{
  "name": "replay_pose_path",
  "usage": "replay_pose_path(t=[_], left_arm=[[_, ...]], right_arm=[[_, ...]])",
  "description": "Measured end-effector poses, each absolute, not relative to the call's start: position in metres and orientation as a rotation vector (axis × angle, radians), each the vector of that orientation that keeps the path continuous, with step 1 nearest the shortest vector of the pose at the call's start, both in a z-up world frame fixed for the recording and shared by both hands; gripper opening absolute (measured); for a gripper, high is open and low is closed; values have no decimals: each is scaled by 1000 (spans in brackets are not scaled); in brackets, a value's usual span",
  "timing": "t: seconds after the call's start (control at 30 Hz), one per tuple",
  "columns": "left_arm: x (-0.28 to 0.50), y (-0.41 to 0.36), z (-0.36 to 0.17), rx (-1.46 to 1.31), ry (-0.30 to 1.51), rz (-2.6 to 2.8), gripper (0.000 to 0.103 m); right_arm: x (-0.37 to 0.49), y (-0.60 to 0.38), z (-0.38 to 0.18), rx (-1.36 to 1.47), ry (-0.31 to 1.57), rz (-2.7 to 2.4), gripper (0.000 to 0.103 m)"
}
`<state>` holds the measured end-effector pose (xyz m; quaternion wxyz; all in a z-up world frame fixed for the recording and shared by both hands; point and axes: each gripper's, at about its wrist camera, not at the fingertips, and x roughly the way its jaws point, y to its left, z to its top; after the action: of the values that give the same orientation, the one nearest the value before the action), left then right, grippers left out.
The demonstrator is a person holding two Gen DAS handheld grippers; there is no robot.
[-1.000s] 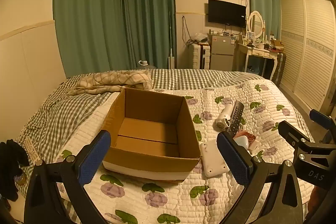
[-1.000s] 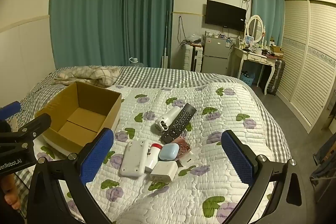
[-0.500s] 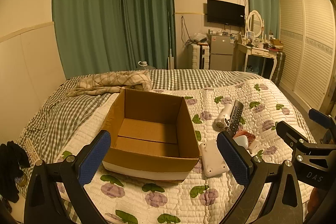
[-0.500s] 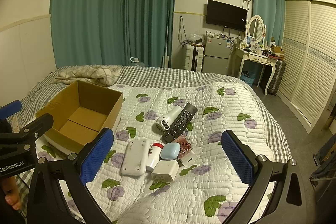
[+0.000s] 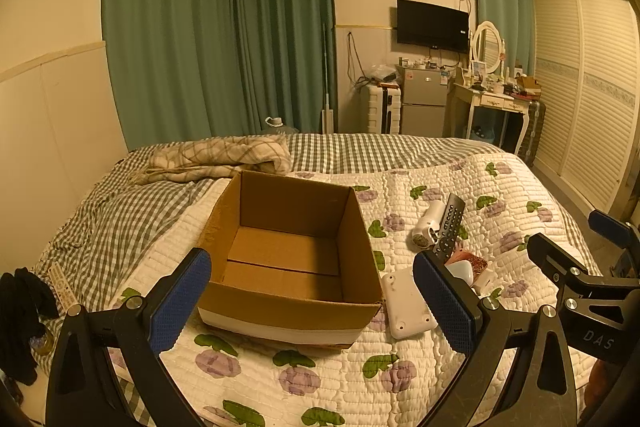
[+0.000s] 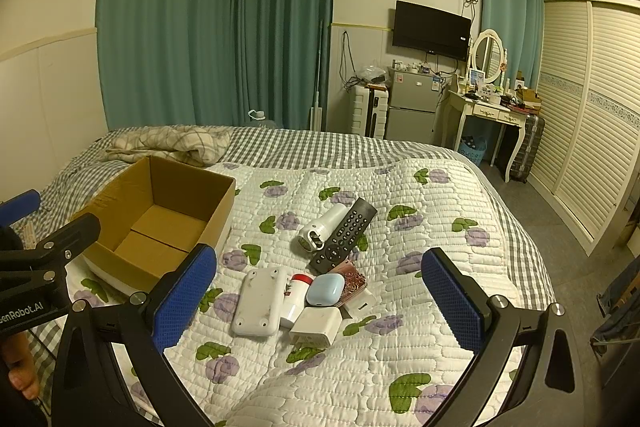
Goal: Organize rigid objects
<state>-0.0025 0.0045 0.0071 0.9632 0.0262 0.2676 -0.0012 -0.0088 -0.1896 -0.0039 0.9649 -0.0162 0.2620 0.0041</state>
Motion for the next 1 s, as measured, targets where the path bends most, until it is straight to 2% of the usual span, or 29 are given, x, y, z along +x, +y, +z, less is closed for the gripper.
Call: replay_pose_path(t=[1.0], left_arm=[[-3,6,6,55,541,0,103]], right_arm=[[-6,-185,-9,-37,540,15,103]])
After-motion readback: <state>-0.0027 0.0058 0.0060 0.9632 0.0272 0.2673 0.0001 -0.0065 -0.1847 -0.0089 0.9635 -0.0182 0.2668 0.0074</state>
